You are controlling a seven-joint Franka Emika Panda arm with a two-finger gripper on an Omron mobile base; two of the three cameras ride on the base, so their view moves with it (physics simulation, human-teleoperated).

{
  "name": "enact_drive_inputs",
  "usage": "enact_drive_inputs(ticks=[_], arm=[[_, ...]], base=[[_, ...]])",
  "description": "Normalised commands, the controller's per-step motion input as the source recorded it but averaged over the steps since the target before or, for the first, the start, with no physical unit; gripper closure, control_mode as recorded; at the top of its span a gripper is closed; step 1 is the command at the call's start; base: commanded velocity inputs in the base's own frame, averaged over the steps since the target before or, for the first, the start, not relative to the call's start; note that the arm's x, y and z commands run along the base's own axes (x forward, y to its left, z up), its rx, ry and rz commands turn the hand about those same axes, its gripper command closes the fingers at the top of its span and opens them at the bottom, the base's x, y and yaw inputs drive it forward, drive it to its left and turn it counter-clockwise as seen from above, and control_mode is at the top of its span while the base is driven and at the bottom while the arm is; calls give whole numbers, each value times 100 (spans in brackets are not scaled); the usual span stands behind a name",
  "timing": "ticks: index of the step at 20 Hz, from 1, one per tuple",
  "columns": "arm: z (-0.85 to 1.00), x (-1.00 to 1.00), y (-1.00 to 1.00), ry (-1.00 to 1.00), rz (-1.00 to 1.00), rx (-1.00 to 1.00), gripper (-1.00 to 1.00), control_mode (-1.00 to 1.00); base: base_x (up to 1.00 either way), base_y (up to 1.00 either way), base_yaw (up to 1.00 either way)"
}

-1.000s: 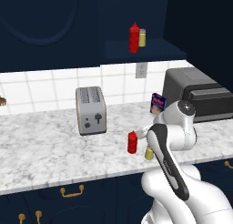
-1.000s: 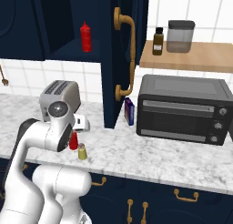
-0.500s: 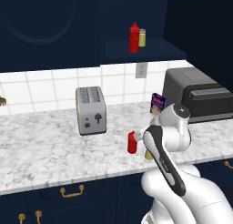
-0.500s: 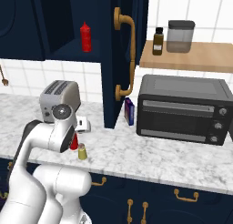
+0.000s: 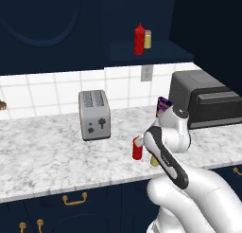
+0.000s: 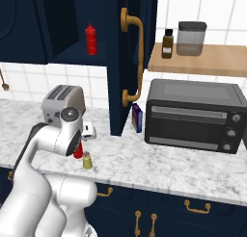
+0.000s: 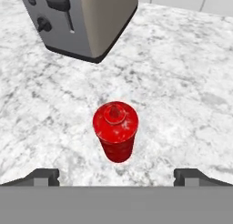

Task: Put the shaker and condiment bottle from the counter next to their counterparts in the cabinet.

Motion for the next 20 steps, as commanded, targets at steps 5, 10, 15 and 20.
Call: enact_drive_inputs(ticks=[5, 10, 15, 20], arm=[[-59, 11, 2, -5, 5, 0, -100, -100], [-62, 9, 1, -8, 5, 0, -100, -100], [-64, 7, 7, -6, 4, 1, -100, -100], [-60, 6, 9, -2, 3, 4, -100, -100]], base=[[0, 0, 0], [0, 0, 0], [0, 0, 0], [0, 0, 0]])
